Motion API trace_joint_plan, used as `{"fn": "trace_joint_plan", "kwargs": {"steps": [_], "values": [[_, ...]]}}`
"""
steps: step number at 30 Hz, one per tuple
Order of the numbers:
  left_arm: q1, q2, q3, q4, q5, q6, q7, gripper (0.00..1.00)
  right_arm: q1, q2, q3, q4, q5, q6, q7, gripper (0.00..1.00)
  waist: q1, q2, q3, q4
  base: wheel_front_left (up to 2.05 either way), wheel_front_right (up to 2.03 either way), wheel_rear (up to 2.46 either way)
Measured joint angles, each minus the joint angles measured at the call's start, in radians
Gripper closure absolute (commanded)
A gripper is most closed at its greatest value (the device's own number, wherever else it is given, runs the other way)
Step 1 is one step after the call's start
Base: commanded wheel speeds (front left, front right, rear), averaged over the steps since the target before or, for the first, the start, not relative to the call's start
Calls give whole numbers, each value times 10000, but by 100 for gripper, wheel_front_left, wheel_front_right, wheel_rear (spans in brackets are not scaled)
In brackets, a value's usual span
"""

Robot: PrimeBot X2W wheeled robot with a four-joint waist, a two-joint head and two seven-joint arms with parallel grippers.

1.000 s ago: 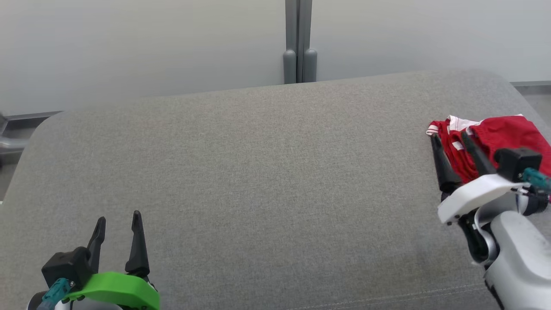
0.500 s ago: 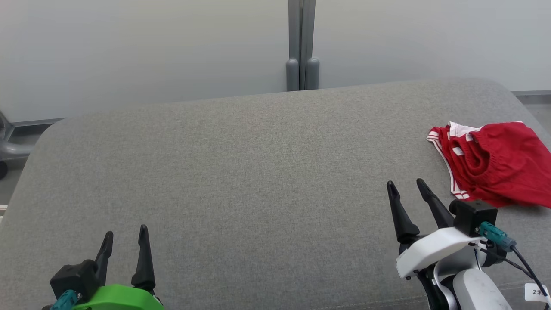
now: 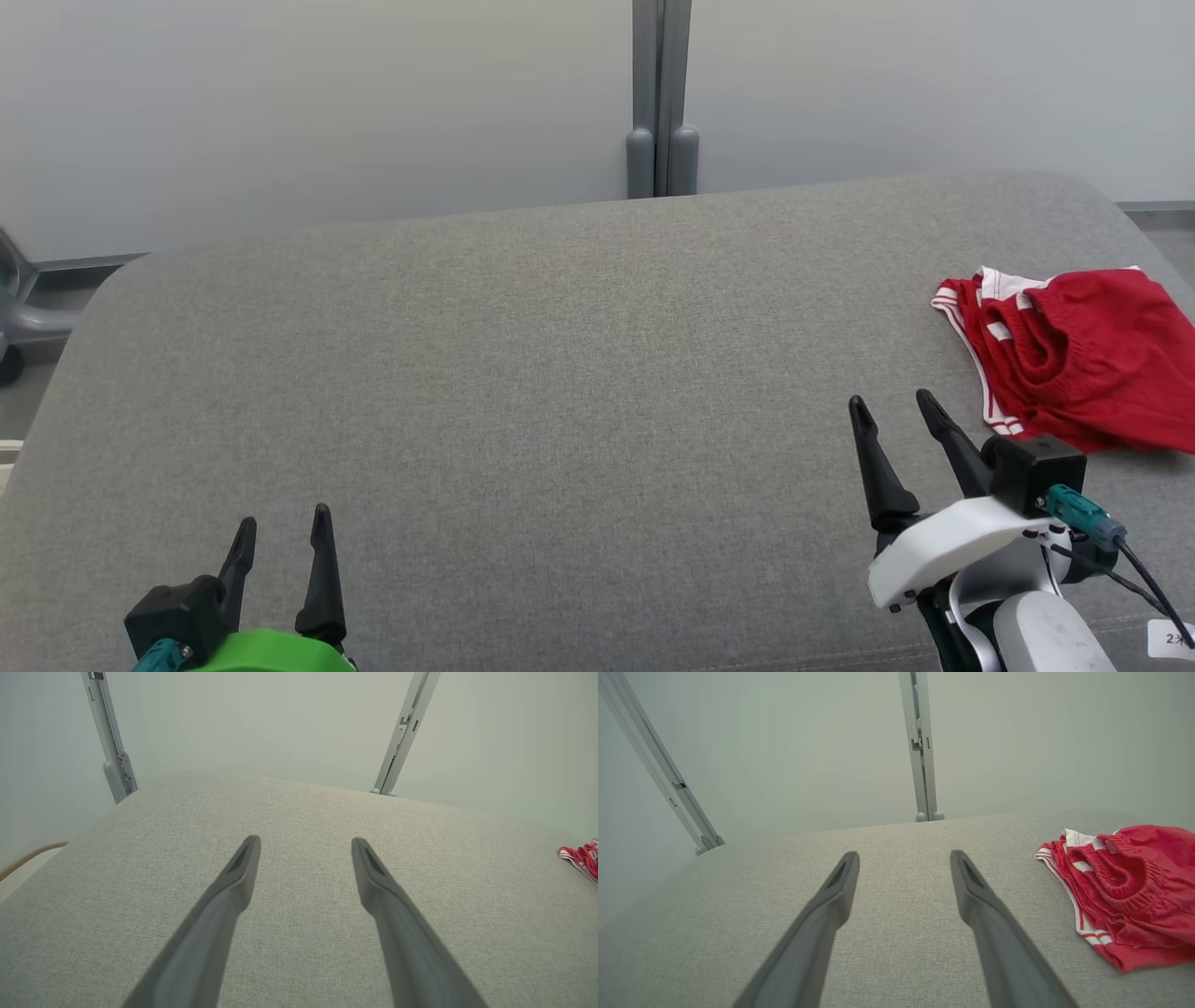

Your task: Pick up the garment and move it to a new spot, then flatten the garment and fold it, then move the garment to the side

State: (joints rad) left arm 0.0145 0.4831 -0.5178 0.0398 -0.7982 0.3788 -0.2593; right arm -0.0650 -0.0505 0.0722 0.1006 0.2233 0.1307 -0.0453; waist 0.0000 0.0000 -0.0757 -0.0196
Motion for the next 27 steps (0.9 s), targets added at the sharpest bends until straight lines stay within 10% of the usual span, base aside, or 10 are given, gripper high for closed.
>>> {"fn": "trace_joint_plan", "kwargs": {"steps": [20,21,27], "values": [[12,-23,-196,96,107,-104,0,0,144,12,65,-36,219,2,42,0,0,0,-81,117,0,0,0],[12,-21,-228,98,127,-125,0,100,149,12,71,-36,222,2,40,100,0,0,-89,122,0,0,0],[138,-397,-393,464,-15,-188,79,100,525,56,54,420,374,2,90,100,0,0,-81,125,0,0,0]]}}
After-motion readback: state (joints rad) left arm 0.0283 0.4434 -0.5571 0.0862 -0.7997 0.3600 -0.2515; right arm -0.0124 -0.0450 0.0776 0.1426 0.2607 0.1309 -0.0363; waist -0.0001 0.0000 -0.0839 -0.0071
